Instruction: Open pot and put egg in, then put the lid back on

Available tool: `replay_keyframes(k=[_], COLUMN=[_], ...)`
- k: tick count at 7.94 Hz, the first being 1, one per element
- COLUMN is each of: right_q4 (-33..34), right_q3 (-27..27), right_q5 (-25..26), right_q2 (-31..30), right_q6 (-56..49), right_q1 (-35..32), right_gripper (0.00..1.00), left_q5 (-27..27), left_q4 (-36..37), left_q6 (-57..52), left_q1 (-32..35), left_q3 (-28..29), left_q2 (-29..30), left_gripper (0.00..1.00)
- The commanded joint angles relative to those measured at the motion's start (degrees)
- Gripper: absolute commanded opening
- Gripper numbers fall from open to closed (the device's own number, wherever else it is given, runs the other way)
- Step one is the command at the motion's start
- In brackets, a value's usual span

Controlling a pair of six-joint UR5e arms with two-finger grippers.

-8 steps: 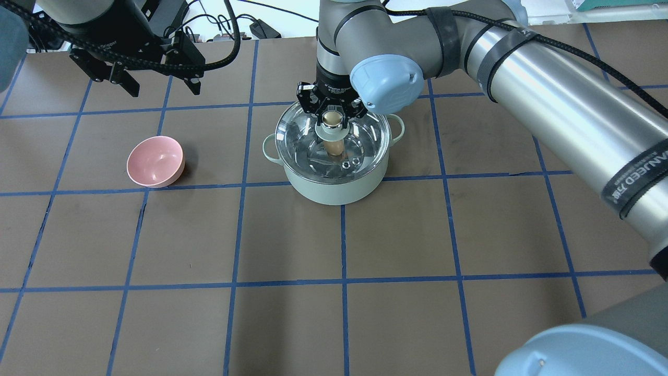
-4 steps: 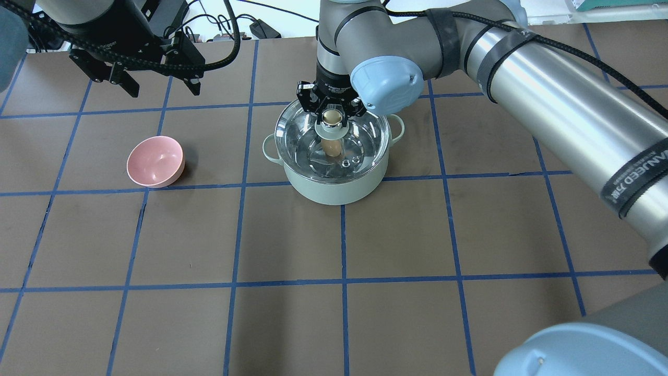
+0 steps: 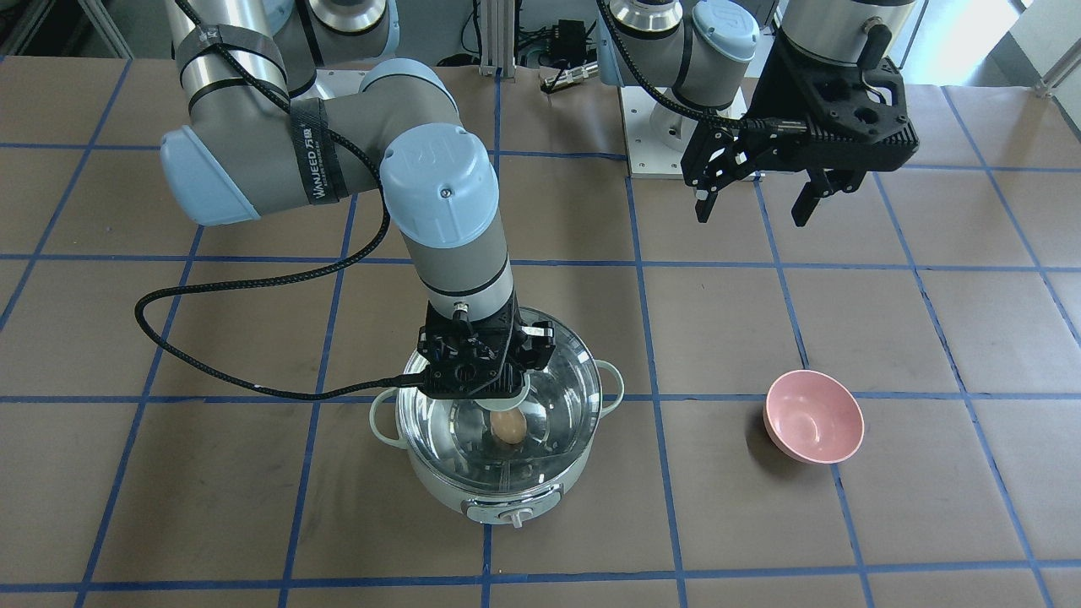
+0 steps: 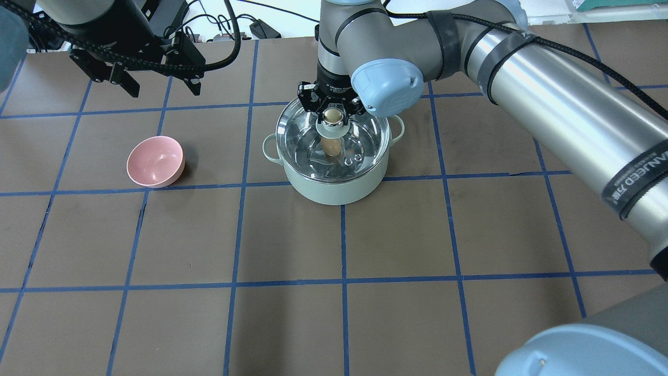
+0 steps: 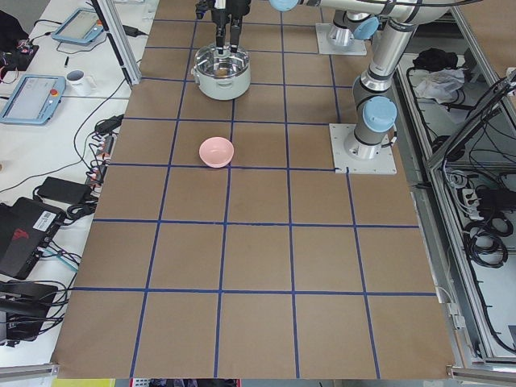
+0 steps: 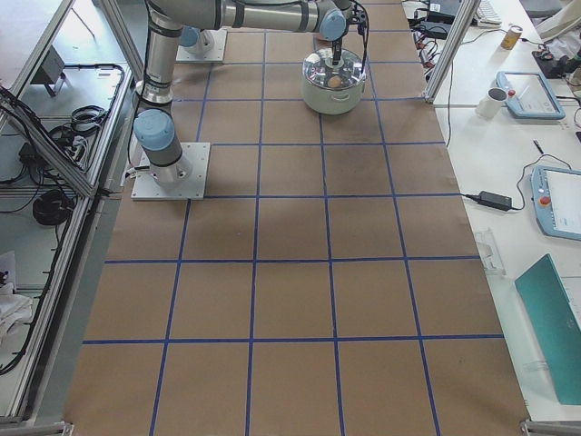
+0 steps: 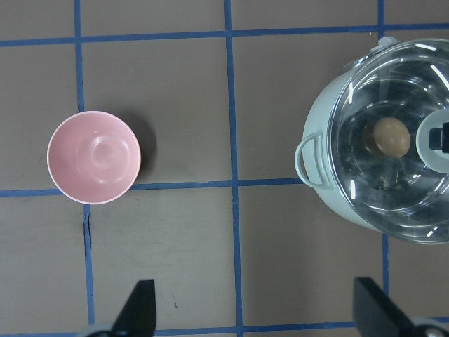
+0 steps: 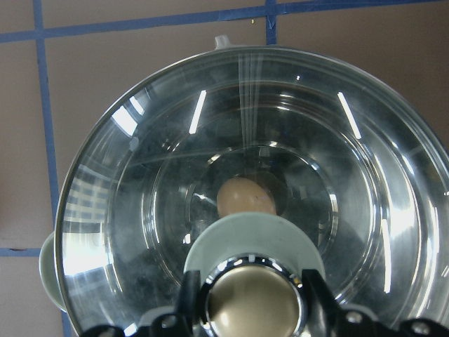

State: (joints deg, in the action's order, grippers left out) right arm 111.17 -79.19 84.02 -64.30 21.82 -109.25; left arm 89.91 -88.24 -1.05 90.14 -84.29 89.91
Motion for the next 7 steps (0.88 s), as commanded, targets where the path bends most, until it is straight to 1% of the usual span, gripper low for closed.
replay_keyframes(k=[1,3,4,5,7], right_q4=[0.0,-0.3,-1.3,-4.2,-9.0], right_q3=[-0.6,-0.6,-0.6,-0.6,-0.8], right_q5=[0.1,0.3,0.4,0.4,0.6], right_q2=[-0.4,-0.8,-2.8,-5.1,-9.7], right_q6=[-0.1,0.7,-0.2,-1.5,-8.5], right_q1=[0.0,0.1,0.7,1.8,5.5], right_gripper=[1.00,1.00,1.00,1.00,1.00], left_q5=[0.0,0.0,0.1,0.0,0.0], left_q4=[0.0,0.0,0.0,0.0,0.0], left_q6=[0.0,0.0,0.0,0.0,0.0], left_q1=[-0.1,0.0,0.0,-0.1,0.0], left_q3=[0.0,0.0,0.0,0.0,0.0], left_q2=[0.0,0.0,0.0,0.0,0.0], left_gripper=[1.00,1.00,1.00,1.00,1.00])
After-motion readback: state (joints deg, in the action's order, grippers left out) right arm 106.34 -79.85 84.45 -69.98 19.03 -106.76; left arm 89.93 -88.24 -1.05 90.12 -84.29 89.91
